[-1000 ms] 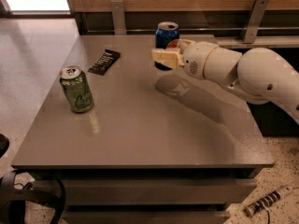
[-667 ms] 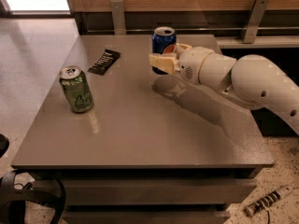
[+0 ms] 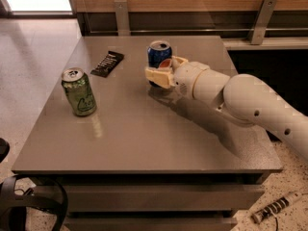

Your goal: Place pepsi can upright

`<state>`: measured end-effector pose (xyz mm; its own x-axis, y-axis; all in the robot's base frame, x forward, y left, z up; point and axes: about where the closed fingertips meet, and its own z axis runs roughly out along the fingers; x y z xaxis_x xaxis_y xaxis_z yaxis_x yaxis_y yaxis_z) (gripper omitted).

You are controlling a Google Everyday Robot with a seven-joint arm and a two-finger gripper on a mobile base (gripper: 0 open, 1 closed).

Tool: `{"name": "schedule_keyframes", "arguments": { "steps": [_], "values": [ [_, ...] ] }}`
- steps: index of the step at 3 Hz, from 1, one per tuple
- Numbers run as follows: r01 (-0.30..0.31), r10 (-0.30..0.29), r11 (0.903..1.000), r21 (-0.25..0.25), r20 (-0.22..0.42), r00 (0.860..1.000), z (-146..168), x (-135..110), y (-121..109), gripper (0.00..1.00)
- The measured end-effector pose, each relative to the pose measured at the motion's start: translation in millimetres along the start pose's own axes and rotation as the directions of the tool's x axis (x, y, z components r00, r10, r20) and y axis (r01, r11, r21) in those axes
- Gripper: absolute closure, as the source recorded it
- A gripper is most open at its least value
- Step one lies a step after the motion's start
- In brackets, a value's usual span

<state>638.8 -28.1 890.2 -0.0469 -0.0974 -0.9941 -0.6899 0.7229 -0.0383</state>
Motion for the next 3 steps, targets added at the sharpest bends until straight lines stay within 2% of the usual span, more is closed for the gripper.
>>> {"name": "schedule_keyframes", "arguments": {
  "steps": [2,3],
  "values": [
    [-0.024,0.024,0.9997,-0.009,-0.032,0.999,3.9,26.0,16.9,1.00],
    [-0.057,0.057,0.9983,0.011,-0.030,0.998,3.9,33.1,23.6,1.00]
  ]
}}
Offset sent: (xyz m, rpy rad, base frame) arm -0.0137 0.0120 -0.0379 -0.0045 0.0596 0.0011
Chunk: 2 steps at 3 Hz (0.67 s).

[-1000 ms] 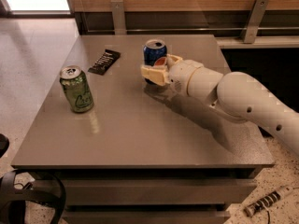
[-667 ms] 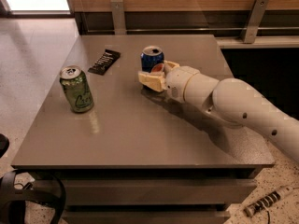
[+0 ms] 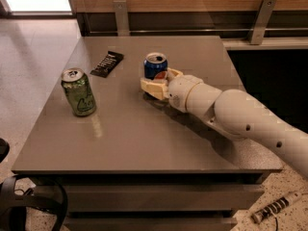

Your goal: Place pepsi can upright

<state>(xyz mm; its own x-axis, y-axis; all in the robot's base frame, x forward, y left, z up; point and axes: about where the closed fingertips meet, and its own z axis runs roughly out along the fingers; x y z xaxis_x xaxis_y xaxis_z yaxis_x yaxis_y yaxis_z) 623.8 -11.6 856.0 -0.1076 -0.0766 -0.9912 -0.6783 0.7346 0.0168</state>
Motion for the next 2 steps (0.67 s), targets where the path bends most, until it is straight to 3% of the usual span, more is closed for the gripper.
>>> {"name": "schedule_keyframes", "arguments": {
  "steps": [1,2],
  "values": [
    [0.002,-0.002,1.0000,0.003,0.002,1.000,1.1,-0.5,0.0,0.82],
    [0.004,-0.004,1.0000,-0.002,0.002,1.000,2.1,-1.1,1.7,0.57]
  ]
}}
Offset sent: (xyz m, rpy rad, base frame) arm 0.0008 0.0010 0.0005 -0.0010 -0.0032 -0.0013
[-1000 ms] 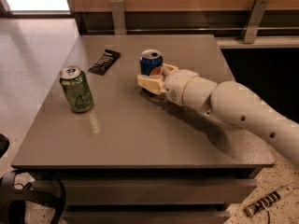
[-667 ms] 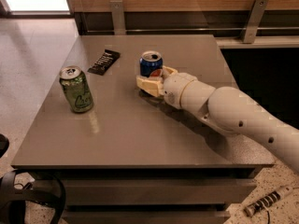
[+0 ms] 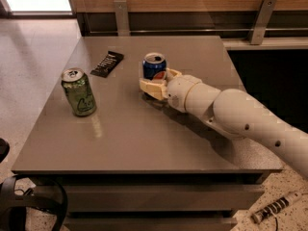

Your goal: Place pepsi can upright

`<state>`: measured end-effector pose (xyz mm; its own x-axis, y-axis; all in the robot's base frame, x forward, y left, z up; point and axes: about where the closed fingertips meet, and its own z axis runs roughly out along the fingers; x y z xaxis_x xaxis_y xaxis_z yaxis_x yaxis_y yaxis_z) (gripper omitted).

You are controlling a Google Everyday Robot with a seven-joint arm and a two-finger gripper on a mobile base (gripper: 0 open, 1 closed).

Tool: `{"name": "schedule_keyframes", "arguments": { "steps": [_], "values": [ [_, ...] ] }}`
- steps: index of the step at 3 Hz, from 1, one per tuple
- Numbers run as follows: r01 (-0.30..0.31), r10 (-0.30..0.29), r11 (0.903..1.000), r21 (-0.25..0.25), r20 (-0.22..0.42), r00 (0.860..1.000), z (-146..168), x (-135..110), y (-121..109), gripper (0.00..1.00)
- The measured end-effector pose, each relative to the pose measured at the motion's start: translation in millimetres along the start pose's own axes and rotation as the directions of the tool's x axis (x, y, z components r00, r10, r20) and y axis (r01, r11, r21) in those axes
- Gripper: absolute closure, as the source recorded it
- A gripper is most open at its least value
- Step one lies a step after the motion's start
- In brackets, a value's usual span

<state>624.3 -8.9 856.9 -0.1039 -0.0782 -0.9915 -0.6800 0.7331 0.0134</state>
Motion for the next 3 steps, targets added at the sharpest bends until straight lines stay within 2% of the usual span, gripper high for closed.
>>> {"name": "schedule_keyframes", "arguments": {
  "steps": [2,3],
  "values": [
    [0.002,-0.002,1.0000,-0.009,0.001,1.000,3.3,-1.4,5.0,0.00],
    [0.002,-0.002,1.0000,-0.009,0.001,1.000,3.3,-1.5,5.1,0.00]
  ]
}}
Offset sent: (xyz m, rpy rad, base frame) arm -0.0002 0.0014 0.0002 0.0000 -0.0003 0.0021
